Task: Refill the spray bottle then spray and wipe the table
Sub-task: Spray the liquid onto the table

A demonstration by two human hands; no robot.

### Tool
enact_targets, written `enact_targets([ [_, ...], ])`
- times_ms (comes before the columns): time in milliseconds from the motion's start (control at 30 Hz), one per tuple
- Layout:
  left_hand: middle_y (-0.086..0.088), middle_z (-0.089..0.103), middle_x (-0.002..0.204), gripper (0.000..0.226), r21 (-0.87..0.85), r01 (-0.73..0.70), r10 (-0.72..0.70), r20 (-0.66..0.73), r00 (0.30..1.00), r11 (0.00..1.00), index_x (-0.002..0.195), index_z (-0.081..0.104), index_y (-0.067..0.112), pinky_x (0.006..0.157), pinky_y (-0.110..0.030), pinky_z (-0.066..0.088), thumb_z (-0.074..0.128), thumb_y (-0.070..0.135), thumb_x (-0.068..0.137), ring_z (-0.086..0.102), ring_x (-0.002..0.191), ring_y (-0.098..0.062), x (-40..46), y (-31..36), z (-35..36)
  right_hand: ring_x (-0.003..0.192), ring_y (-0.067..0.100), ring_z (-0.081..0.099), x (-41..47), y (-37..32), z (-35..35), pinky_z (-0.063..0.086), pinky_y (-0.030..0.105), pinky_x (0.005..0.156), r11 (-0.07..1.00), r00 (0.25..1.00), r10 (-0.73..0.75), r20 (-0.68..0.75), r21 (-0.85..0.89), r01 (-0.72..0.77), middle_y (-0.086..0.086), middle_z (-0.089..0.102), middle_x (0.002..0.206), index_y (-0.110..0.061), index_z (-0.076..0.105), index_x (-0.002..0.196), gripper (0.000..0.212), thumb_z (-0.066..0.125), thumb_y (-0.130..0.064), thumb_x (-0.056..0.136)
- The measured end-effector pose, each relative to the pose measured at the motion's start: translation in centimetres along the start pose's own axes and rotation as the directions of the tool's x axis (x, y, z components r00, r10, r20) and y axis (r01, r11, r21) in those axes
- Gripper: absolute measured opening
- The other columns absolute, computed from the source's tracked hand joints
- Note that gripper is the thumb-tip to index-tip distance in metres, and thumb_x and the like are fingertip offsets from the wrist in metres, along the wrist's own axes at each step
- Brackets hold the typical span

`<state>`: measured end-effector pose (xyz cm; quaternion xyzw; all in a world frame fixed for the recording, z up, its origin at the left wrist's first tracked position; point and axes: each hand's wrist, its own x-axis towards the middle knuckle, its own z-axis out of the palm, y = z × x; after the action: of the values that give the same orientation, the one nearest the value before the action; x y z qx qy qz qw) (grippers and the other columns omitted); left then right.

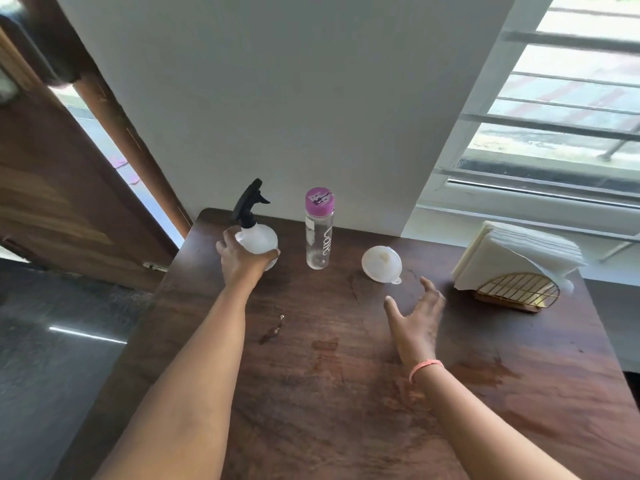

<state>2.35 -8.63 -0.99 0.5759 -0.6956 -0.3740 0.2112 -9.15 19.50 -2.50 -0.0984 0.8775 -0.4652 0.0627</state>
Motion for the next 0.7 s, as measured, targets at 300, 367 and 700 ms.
enact_targets([
  [300,-0.022,0.040,0.131,0.093,-0.136,-0.144,0.123,-0.147,0.981,0.980,0.135,0.040,0.006,0.091,-0.047,0.049,0.089,0.033,0.061,0.048,0.115,-0.042,-16.2,-2.9,-2.1,0.138,0.012,0.033,-10.4,-8.0,1.6,0.036,0.040,0.112,0.923,0.879,-0.375,0.295,0.212,0.322,-0.005,0.032,0.145,-0.022,0.028,0.146,0.087,0.071,-0.049,0.075],
  [367,-0.022,0.045,0.127,0.066,-0.102,-0.204,0.192,-0.116,0.975,0.974,0.135,0.042,0.005,0.087,-0.041,0.050,0.068,0.032,0.081,0.053,0.110,-0.042,-20.1,-2.8,-1.6,0.142,0.004,0.024,-11.9,-9.6,2.1,0.029,0.031,0.116,0.927,0.878,-0.333,0.343,0.288,0.239,-0.012,0.024,0.151,-0.026,0.019,0.150,0.098,0.074,-0.046,0.071],
  [700,-0.003,0.041,0.124,0.081,-0.162,-0.445,0.472,0.232,0.850,0.881,0.133,0.037,0.009,0.100,-0.029,0.037,0.066,0.045,0.066,0.040,0.112,-0.016,-36.2,-1.0,2.9,0.064,0.005,0.052,-11.2,-6.4,-8.6,0.041,0.016,0.063,0.930,0.990,-0.138,0.014,0.345,0.125,-0.010,0.055,0.075,-0.016,0.049,0.099,0.028,0.069,-0.032,0.088],
])
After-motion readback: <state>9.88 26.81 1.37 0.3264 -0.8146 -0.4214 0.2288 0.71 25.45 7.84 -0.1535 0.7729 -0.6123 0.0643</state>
